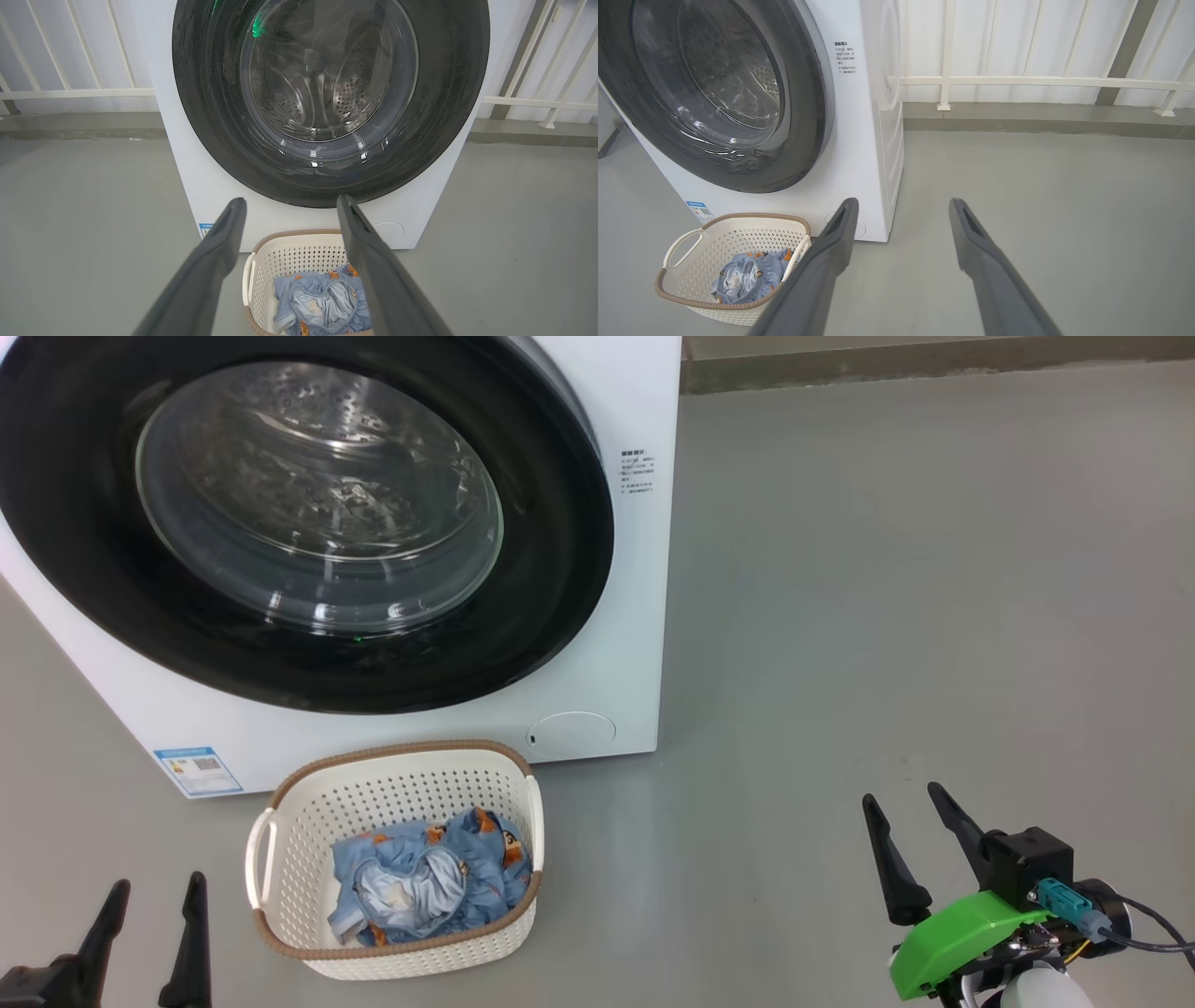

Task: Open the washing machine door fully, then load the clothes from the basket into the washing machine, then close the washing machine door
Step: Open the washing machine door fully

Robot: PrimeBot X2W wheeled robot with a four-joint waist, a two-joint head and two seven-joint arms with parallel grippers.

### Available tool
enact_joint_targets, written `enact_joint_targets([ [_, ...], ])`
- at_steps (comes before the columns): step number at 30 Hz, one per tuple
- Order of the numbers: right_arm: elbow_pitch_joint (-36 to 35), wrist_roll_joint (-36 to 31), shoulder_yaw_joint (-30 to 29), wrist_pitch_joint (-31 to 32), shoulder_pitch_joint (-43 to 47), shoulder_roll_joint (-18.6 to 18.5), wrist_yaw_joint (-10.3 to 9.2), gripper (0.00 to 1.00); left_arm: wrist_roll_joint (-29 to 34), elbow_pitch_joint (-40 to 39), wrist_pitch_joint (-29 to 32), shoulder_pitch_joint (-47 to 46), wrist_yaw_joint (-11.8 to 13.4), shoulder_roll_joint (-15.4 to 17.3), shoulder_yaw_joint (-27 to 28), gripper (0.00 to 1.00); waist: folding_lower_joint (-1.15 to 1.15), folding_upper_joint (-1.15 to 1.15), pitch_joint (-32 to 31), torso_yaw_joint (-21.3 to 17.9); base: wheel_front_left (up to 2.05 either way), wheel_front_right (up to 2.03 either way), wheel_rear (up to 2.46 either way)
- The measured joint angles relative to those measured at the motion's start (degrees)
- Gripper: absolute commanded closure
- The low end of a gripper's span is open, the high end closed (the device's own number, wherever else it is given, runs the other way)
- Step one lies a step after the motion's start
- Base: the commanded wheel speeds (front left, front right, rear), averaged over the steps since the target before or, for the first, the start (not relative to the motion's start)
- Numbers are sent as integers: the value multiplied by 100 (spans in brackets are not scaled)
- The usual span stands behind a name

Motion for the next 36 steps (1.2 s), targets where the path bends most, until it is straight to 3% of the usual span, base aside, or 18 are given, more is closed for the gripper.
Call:
enact_joint_targets([
  [14,34,69,-8,-47,0,2,0,0,58,-146,0,27,0,-14,14,0,0,0,-21,9,0,0,0],
  [25,33,791,-333,-123,-464,3,0,0,69,-415,0,133,0,-29,-4,0,0,0,28,63,0,0,0],
  [36,258,3227,-913,-107,-1405,-4,0,0,89,-605,0,249,0,-76,-57,0,0,0,211,212,0,0,0],
])
